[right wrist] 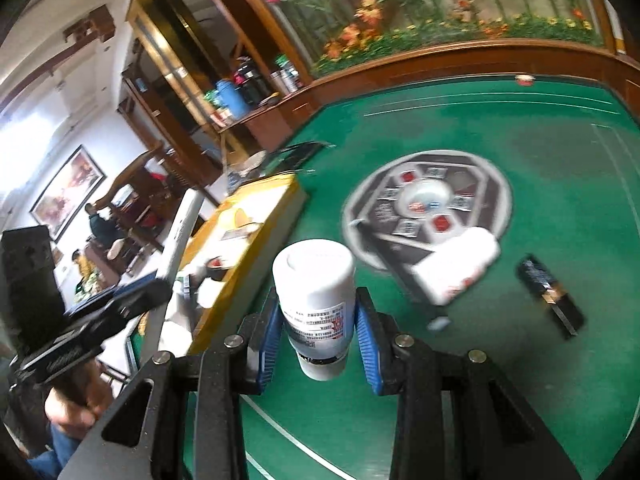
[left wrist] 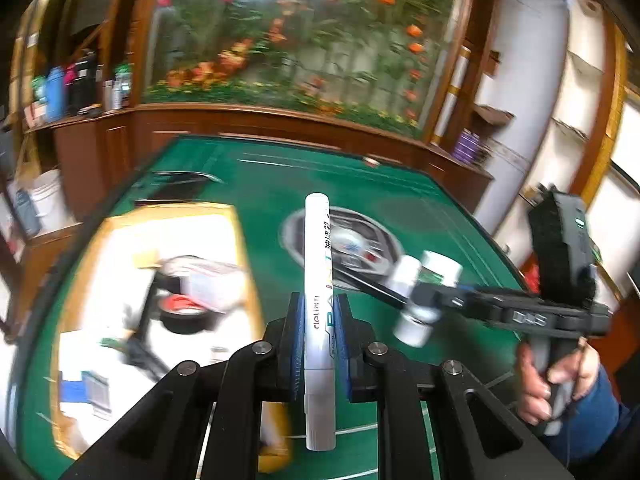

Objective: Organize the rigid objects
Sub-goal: 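Drop the paint marker into the tray with the left tool while the right tool drops the bottle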

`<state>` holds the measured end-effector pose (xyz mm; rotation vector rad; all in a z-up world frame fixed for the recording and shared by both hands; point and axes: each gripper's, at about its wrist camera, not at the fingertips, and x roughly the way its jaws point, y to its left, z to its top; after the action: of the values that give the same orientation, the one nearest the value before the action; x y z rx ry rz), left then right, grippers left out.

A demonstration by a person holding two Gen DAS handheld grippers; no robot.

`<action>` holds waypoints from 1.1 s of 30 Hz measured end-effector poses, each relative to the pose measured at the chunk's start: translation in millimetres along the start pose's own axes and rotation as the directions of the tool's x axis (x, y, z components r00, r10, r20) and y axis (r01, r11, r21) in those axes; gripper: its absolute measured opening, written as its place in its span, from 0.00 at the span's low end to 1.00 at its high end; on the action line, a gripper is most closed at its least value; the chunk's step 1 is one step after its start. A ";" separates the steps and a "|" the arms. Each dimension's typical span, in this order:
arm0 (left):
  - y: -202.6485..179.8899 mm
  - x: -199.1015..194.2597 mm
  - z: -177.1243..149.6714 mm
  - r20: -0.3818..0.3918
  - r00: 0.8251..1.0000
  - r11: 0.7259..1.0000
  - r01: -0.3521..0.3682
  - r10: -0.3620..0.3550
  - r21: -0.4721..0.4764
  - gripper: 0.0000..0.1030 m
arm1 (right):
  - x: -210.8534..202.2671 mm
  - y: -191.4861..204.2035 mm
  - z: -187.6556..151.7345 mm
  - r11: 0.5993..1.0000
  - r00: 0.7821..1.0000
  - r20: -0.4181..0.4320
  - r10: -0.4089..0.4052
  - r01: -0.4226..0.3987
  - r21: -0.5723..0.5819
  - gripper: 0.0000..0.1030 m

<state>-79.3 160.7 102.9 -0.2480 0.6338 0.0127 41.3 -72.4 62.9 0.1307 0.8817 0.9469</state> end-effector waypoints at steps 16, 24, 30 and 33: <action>135.2 35.0 19.6 -0.057 0.987 0.962 -0.157 0.148 -0.225 0.14 | 111.6 120.2 59.1 0.991 0.983 -0.131 0.128 -0.133 -0.025 0.33; 161.8 65.2 16.1 -0.108 0.980 0.927 -0.191 0.165 -0.322 0.14 | 180.8 135.0 66.0 0.997 0.972 -0.224 0.072 -0.072 0.007 0.33; 163.5 72.9 16.9 -0.131 0.974 0.919 -0.216 0.182 -0.330 0.14 | 204.7 121.9 73.5 0.998 0.971 -0.237 0.046 -0.034 0.053 0.33; 165.8 71.4 15.9 -0.128 0.974 0.915 -0.221 0.187 -0.339 0.15 | 209.7 117.0 76.6 0.998 0.973 -0.230 0.015 -0.001 0.060 0.34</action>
<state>-26.8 320.8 35.9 -0.5302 0.7477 0.3209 76.8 176.2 41.0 0.0762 1.1251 0.9560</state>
